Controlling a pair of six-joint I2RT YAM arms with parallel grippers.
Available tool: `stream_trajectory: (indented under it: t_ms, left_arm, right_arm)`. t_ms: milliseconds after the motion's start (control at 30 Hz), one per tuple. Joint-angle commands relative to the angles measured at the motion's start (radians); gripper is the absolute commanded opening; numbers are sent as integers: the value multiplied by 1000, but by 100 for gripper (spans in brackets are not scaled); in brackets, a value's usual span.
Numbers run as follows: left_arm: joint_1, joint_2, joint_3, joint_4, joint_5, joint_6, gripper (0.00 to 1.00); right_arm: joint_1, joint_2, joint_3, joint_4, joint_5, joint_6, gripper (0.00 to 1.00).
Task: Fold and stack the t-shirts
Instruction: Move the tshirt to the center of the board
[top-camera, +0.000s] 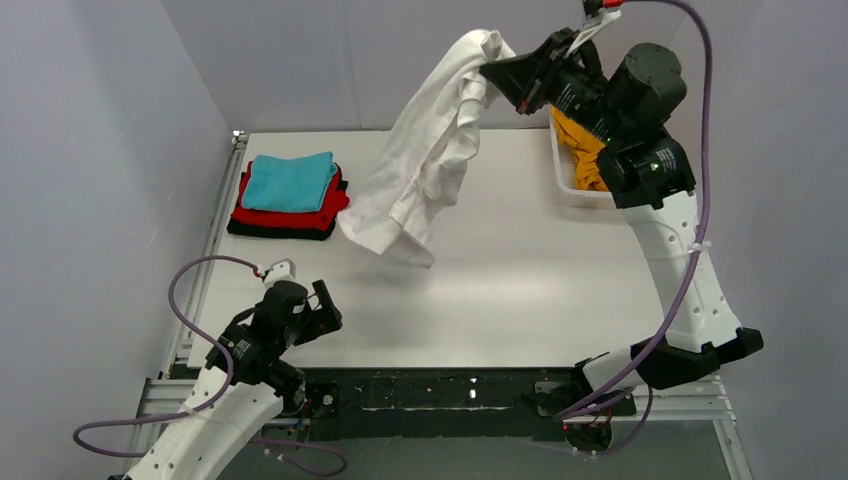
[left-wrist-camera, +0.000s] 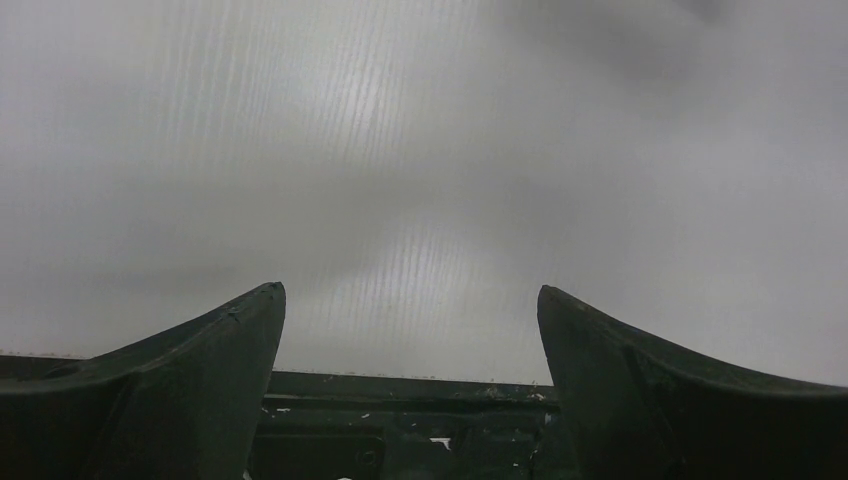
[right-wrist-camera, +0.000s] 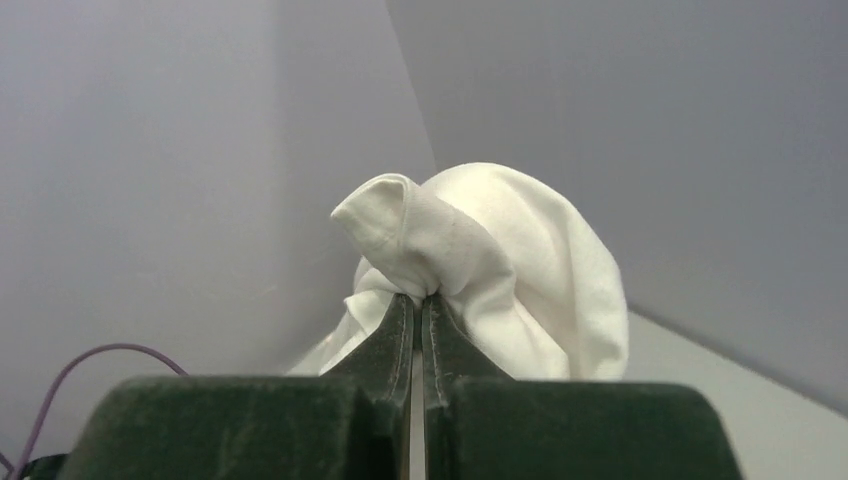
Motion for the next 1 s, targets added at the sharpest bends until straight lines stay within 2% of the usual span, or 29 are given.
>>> stream_trajectory:
  t_ms: [0, 133, 233, 267, 367, 433, 500, 567, 667, 833, 967]
  left_arm:
    - [-3, -27, 33, -139, -72, -36, 98]
    - [-2, -28, 36, -182, -87, -53, 98]
    - [-2, -17, 37, -204, -81, -62, 98]
    - [-2, -14, 37, -210, -79, -63, 98]
    - [-3, -4, 34, -219, -73, -75, 98]
    - [-3, 1, 27, -218, -71, -85, 98]
    - [-2, 9, 26, -218, -70, -88, 98]
    - [-2, 17, 27, -221, -70, -87, 98]
    - [-2, 20, 25, -222, -72, -87, 98]
    - [-2, 32, 26, -222, -87, -89, 98]
    - [-2, 52, 22, -213, -86, -91, 98]
  right_arm:
    - [-4, -100, -310, 51, 150, -2, 1]
    - [-44, -200, -705, 77, 407, 59, 1]
    - [-150, -206, -903, 12, 462, 153, 1]
    - [-193, -196, -952, -15, 465, 171, 5]
    - [-286, -164, -1031, -85, 493, 174, 45]
    - [-300, -145, -1021, -151, 576, 144, 66]
    - [-298, -138, -980, -238, 614, 115, 75]
    - [-285, -157, -963, -287, 628, 82, 79]
    - [-194, -237, -995, -300, 601, -2, 79]
    - [55, -334, -1100, -260, 278, -44, 81]
    - [259, -279, -1143, -232, 246, -60, 82]
